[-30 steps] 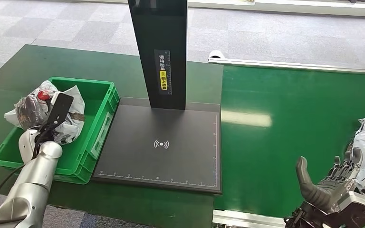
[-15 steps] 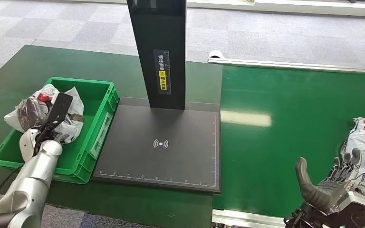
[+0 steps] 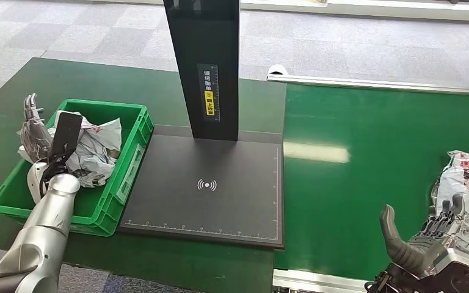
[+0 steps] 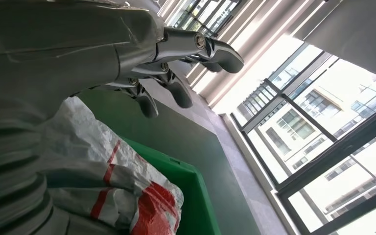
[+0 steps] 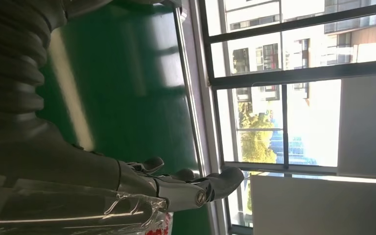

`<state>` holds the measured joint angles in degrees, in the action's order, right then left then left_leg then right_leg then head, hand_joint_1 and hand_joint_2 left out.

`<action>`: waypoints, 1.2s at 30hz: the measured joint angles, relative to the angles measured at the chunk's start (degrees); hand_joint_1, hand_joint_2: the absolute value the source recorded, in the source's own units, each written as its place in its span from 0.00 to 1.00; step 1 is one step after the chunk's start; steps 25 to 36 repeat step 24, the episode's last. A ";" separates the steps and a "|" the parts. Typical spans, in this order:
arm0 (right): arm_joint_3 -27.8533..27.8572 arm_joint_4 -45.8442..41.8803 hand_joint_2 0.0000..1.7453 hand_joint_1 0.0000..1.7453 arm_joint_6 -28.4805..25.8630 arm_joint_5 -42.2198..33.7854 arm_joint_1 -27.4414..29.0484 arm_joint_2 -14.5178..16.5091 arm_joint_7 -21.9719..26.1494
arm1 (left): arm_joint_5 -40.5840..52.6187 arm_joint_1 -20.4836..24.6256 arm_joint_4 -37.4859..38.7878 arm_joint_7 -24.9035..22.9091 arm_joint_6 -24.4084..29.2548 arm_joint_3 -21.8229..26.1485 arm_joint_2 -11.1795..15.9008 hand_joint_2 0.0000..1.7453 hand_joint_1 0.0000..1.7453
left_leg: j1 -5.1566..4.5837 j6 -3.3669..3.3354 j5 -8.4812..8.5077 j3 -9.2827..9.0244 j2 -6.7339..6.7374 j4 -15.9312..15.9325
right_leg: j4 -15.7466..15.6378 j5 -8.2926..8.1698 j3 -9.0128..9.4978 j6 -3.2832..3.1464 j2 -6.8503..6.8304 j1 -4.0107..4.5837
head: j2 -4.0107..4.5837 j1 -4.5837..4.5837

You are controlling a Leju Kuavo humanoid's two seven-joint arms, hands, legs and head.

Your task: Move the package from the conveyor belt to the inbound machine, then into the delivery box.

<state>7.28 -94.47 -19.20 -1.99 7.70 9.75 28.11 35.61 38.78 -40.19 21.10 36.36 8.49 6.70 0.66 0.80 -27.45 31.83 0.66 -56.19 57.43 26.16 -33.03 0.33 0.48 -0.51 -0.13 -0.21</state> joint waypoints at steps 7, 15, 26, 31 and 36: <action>0.00 0.00 1.00 0.00 0.03 0.11 0.02 0.00 0.00 | -0.35 -0.69 -2.65 0.01 -0.31 -0.36 -0.60 1.00 0.00 | 0.00 0.00 0.00 0.01 0.00 0.00 | 0.00 0.00 0.00 0.00 0.00 0.00 | 0.00 0.01; 0.00 0.00 1.00 0.00 0.03 0.11 0.03 0.00 0.00 | -0.35 -0.93 -3.32 0.01 -0.32 -0.36 -0.76 1.00 0.00 | 0.00 0.00 0.00 0.01 0.00 0.00 | 0.00 0.00 0.00 0.00 0.00 0.00 | 0.00 0.01; 0.00 0.00 1.00 0.00 0.03 0.12 0.04 0.00 0.00 | -0.35 -0.99 -3.57 0.01 -0.32 -0.36 -0.89 1.00 0.00 | 0.00 0.00 0.00 0.01 0.00 0.00 | 0.00 0.00 0.00 0.00 0.00 0.00 | 0.00 0.01; 0.00 0.00 1.00 0.00 0.03 0.12 0.04 0.00 0.00 | -0.35 -0.99 -3.57 0.01 -0.32 -0.36 -0.89 1.00 0.00 | 0.00 0.00 0.00 0.01 0.00 0.00 | 0.00 0.00 0.00 0.00 0.00 0.00 | 0.00 0.01; 0.00 0.00 1.00 0.00 0.03 0.12 0.04 0.00 0.00 | -0.35 -0.99 -3.57 0.01 -0.32 -0.36 -0.89 1.00 0.00 | 0.00 0.00 0.00 0.01 0.00 0.00 | 0.00 0.00 0.00 0.00 0.00 0.00 | 0.00 0.01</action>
